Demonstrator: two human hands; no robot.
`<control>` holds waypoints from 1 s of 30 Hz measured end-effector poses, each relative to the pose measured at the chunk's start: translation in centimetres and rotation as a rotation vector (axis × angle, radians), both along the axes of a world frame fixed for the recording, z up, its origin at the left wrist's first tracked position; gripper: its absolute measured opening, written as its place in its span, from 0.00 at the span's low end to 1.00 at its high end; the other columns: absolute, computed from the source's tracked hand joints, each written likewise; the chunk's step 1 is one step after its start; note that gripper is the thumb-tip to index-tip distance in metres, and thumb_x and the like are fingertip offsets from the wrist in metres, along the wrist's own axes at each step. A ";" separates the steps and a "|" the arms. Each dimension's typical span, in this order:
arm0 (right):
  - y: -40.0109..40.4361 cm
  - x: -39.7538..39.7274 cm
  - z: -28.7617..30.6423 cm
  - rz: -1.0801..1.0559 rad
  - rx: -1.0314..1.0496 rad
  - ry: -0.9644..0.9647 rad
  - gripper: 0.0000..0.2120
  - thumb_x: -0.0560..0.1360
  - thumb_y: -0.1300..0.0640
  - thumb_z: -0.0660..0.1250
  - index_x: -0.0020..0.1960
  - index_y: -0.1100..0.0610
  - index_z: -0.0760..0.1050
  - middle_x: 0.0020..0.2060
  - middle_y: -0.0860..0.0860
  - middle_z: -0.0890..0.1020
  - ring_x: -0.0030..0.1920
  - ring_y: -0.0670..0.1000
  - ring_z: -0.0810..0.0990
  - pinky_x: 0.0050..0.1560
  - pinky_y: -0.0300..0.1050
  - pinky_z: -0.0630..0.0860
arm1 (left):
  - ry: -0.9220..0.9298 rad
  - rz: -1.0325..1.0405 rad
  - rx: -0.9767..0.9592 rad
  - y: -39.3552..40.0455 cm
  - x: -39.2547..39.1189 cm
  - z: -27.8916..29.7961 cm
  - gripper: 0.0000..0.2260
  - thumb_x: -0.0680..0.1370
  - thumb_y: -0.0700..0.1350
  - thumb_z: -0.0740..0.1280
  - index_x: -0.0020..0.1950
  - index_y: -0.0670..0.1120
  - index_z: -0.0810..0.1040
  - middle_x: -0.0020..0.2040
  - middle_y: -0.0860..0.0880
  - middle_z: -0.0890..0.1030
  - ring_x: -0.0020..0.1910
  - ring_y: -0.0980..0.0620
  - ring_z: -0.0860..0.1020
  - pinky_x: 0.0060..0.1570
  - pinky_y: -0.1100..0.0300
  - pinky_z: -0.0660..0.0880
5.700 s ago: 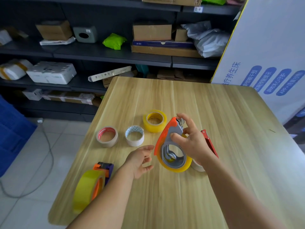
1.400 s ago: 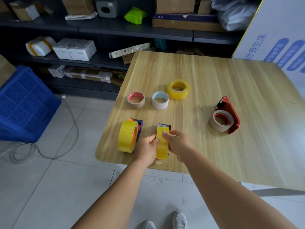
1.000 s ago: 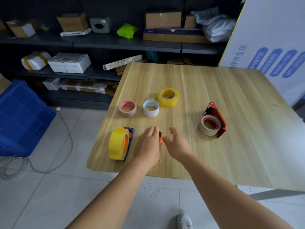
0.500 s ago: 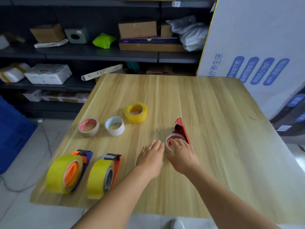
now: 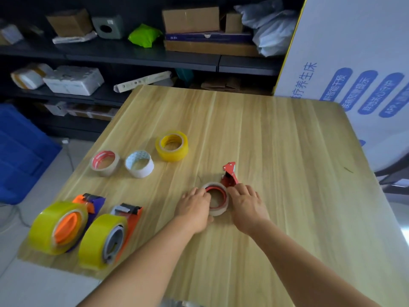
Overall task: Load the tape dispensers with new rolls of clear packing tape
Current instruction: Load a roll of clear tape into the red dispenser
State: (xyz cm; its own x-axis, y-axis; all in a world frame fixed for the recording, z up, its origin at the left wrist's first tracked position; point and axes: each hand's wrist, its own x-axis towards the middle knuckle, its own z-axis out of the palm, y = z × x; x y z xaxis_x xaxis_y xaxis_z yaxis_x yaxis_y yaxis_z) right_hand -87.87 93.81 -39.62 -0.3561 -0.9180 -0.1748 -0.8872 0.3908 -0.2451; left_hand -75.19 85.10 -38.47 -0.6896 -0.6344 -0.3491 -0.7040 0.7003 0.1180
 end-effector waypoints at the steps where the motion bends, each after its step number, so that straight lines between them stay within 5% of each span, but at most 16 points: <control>1: -0.2 0.0 0.0 -0.007 -0.010 -0.017 0.26 0.75 0.57 0.62 0.72 0.49 0.62 0.68 0.49 0.65 0.68 0.54 0.64 0.67 0.46 0.62 | 0.022 0.021 -0.005 -0.2 -0.4 0.1 0.28 0.74 0.54 0.69 0.69 0.46 0.64 0.71 0.47 0.62 0.70 0.44 0.64 0.67 0.52 0.63; 6: -1.3 0.1 -0.7 0.002 0.033 -0.037 0.39 0.73 0.53 0.66 0.78 0.49 0.49 0.77 0.47 0.48 0.74 0.53 0.55 0.71 0.47 0.59 | -0.030 0.064 0.087 -1.4 -2.3 -0.5 0.48 0.71 0.55 0.73 0.78 0.44 0.43 0.78 0.43 0.52 0.75 0.44 0.58 0.72 0.52 0.59; 11: -2.0 -0.1 -0.7 -0.024 0.040 -0.008 0.38 0.73 0.50 0.66 0.77 0.49 0.50 0.76 0.46 0.47 0.70 0.53 0.60 0.68 0.46 0.63 | 0.087 -0.017 0.083 -2.0 -2.5 -0.9 0.44 0.67 0.53 0.75 0.74 0.43 0.55 0.68 0.47 0.62 0.67 0.45 0.67 0.62 0.53 0.68; 16: -1.9 -0.2 0.1 -0.001 0.089 0.016 0.45 0.71 0.47 0.68 0.78 0.49 0.44 0.77 0.46 0.46 0.73 0.53 0.56 0.72 0.48 0.58 | 0.227 0.085 0.315 -2.7 -1.8 -0.1 0.42 0.64 0.58 0.75 0.70 0.46 0.58 0.65 0.49 0.61 0.60 0.45 0.74 0.56 0.52 0.73; 21: -2.9 0.3 0.9 0.018 0.073 0.032 0.52 0.67 0.43 0.72 0.78 0.51 0.41 0.77 0.49 0.51 0.76 0.53 0.51 0.73 0.49 0.55 | 0.300 0.080 0.331 -3.4 -1.3 0.9 0.45 0.63 0.55 0.77 0.71 0.45 0.55 0.68 0.49 0.59 0.62 0.46 0.73 0.58 0.53 0.72; 25: -4.3 0.9 1.9 0.066 0.000 0.023 0.52 0.66 0.41 0.71 0.78 0.50 0.43 0.73 0.49 0.59 0.73 0.53 0.57 0.71 0.49 0.57 | 0.334 0.110 0.309 -4.7 0.1 1.8 0.46 0.64 0.57 0.76 0.72 0.48 0.52 0.69 0.51 0.56 0.63 0.48 0.72 0.57 0.55 0.71; 30: -7.5 3.0 2.7 0.137 0.010 -0.047 0.44 0.72 0.55 0.69 0.78 0.50 0.45 0.72 0.50 0.60 0.72 0.54 0.62 0.71 0.48 0.59 | 0.349 0.168 0.144 -7.0 2.2 1.4 0.45 0.65 0.56 0.75 0.74 0.48 0.54 0.70 0.50 0.56 0.70 0.48 0.61 0.65 0.51 0.67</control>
